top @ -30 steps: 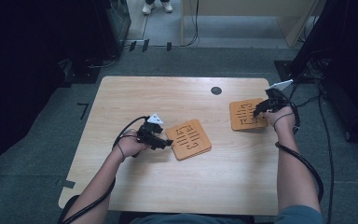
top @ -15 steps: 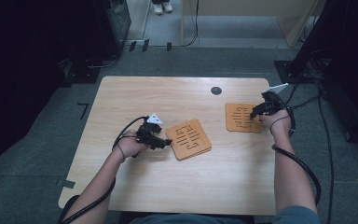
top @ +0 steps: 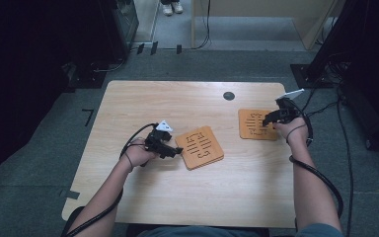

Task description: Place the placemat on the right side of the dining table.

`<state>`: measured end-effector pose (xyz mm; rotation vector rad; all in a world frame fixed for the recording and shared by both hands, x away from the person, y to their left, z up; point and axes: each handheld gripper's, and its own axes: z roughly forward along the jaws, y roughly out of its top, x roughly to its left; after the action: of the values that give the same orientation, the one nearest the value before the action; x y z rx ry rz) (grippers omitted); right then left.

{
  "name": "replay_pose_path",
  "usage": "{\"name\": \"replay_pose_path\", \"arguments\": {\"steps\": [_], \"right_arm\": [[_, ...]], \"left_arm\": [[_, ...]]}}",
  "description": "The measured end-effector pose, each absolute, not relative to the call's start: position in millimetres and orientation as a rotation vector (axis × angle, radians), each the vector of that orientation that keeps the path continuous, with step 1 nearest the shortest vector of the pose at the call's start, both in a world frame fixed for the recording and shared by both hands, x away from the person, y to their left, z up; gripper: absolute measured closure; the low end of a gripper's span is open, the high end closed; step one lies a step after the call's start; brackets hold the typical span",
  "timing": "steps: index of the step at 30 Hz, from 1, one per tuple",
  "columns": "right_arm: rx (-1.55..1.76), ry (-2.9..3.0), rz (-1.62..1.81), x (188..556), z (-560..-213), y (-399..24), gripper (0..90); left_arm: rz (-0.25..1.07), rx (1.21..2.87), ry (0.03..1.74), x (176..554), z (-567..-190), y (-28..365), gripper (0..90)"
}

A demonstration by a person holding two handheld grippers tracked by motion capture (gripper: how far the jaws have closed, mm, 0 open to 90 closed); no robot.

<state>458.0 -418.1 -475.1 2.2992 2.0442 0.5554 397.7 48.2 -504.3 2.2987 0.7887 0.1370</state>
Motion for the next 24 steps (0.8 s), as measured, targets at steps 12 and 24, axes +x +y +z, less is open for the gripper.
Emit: {"name": "replay_pose_path", "arguments": {"steps": [12, 24], "right_arm": [[2.254, 2.065, 0.584, 452.6, -477.4, -405.8, 27.5], [2.193, 2.084, 0.601, 445.6, -476.2, -396.7, 25.3]], "left_arm": [[0.143, 2.298, 0.789, 397.4, -502.5, 47.0, 20.7], [0.137, 2.298, 0.79, 396.7, -501.9, 45.2, 20.7]]}}
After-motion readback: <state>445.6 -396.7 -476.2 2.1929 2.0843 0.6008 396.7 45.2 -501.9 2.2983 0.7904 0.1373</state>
